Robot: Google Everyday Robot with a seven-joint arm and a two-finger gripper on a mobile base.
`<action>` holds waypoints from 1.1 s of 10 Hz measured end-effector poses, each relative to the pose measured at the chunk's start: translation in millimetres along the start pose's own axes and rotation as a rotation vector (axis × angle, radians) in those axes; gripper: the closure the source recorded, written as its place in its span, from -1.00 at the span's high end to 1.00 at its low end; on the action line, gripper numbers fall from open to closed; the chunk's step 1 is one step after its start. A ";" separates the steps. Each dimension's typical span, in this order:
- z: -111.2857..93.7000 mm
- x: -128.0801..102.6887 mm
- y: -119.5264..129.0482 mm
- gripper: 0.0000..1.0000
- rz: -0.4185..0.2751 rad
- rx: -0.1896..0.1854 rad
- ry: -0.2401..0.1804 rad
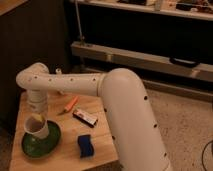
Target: Place the ceramic cup in the ceramic bowl
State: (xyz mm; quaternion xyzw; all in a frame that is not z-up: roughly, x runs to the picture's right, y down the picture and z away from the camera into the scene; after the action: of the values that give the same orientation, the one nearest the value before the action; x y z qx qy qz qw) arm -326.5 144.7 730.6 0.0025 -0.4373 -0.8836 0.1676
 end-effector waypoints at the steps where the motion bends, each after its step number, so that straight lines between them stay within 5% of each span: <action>1: 1.7 0.9 -0.8 0.47 -0.003 0.001 -0.005; 7: 10.2 -7.9 2.4 0.60 0.001 0.026 -0.027; 9: 2.3 -10.0 5.4 0.60 0.020 0.023 0.000; 11: -6.6 -18.1 13.3 0.60 0.102 0.027 0.124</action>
State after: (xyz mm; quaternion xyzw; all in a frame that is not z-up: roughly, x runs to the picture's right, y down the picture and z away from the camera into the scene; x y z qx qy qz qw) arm -304.5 137.6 734.2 0.0371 -0.4373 -0.8662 0.2391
